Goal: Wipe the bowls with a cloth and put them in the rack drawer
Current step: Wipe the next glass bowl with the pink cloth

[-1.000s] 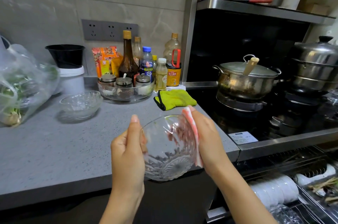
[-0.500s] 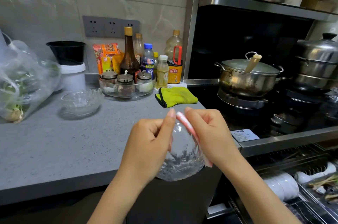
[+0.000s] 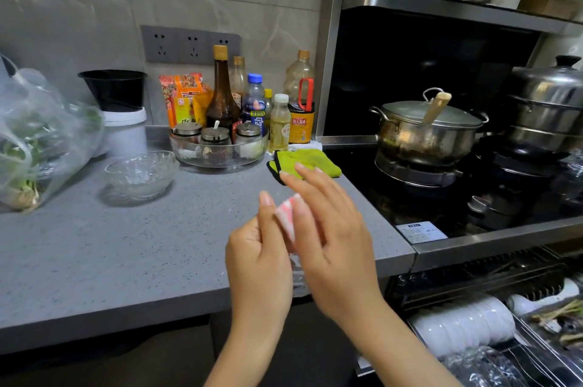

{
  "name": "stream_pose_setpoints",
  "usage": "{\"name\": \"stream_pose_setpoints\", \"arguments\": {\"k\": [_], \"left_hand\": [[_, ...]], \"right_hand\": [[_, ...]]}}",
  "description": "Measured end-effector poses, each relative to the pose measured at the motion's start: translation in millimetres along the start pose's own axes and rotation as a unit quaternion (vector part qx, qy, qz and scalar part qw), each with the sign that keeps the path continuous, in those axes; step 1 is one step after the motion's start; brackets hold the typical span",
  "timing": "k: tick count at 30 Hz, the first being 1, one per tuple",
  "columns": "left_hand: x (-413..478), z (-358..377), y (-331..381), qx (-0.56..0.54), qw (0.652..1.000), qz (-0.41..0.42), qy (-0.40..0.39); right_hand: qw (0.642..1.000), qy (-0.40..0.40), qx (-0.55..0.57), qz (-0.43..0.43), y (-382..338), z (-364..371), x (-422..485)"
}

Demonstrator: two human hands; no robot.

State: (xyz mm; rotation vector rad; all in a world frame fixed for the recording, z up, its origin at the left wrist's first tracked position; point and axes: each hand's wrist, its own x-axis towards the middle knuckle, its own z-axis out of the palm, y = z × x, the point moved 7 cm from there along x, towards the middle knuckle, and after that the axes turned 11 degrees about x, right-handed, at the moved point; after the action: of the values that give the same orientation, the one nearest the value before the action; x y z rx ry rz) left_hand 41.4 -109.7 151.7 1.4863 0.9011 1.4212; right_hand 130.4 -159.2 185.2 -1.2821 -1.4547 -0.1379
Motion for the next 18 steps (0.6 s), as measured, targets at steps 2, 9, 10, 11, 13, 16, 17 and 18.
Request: {"name": "stream_pose_setpoints", "arguments": {"k": [2,9,10,11,13,16,17,18], "left_hand": [[-1.1,-4.8,1.8,0.011,1.0,0.0,0.021],[2.1,-7.9,-5.9,-0.033,0.999,-0.006,0.038],[2.0,-4.0,-7.6,-0.025,0.999,-0.001,0.021],[1.9,-1.8,-9.0,-0.016,1.0,0.0,0.008],[1.0,-1.2,-8.5,-0.009,1.0,0.001,-0.001],[2.4,-7.6,-3.0,-0.005,1.0,0.021,0.007],[3.6,-10.6,-3.5,-0.008,1.0,0.02,0.007],[4.3,-13.5,-5.6,-0.016,1.0,0.013,0.004]], "right_hand": [[0.984,-0.021,0.136,0.11,19.8,-4.7,5.8],[0.992,-0.004,0.098,0.078,10.8,-2.0,-7.4],[0.999,-0.011,0.03,0.031,3.2,2.2,-9.6],[1.0,-0.013,-0.026,0.0,-1.4,5.0,-9.8],[0.999,0.002,-0.053,-0.005,-3.4,3.0,-4.5],[0.991,-0.003,0.073,0.109,16.6,1.6,5.3],[0.977,-0.007,0.138,0.163,25.2,1.9,7.5],[0.952,-0.004,0.209,0.223,34.2,1.9,7.7]]}}
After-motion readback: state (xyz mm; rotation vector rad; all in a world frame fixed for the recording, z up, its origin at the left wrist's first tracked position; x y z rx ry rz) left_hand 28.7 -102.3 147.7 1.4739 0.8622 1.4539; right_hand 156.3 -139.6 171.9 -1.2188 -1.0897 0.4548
